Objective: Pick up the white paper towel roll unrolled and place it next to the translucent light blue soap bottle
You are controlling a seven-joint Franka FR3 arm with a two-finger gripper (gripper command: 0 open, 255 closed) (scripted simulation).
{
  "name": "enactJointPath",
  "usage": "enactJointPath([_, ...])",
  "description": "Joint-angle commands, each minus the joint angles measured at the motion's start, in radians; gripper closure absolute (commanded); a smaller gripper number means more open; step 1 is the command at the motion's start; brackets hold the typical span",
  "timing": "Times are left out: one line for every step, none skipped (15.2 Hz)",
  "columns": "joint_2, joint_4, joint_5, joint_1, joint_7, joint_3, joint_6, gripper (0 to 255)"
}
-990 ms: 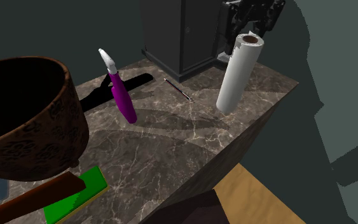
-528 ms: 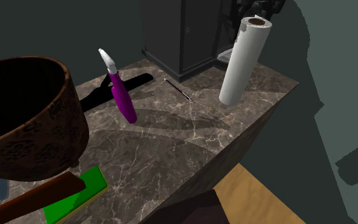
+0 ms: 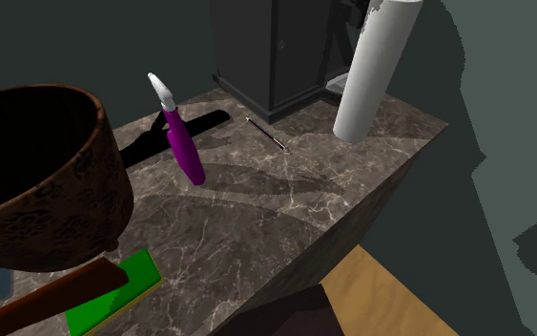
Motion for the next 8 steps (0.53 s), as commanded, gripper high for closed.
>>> enactJointPath([0.004, 0.033, 0.002, -0.002, -0.001, -0.001, -0.03, 255])
enactJointPath([0.007, 0.05, 0.003, -0.003, -0.001, -0.001, -0.044, 255])
enactJointPath([0.01, 0.067, 0.005, -0.005, -0.002, -0.002, -0.059, 255])
enactJointPath([0.014, 0.085, 0.007, -0.006, -0.003, -0.003, -0.074, 255])
enactJointPath([0.018, 0.103, 0.009, -0.008, -0.004, -0.003, -0.089, 255])
enactJointPath([0.022, 0.122, 0.012, -0.01, -0.006, -0.004, -0.104, 255])
enactJointPath([0.027, 0.141, 0.014, -0.012, -0.007, -0.005, -0.119, 255])
enactJointPath([0.032, 0.161, 0.017, -0.015, -0.008, -0.006, -0.134, 255])
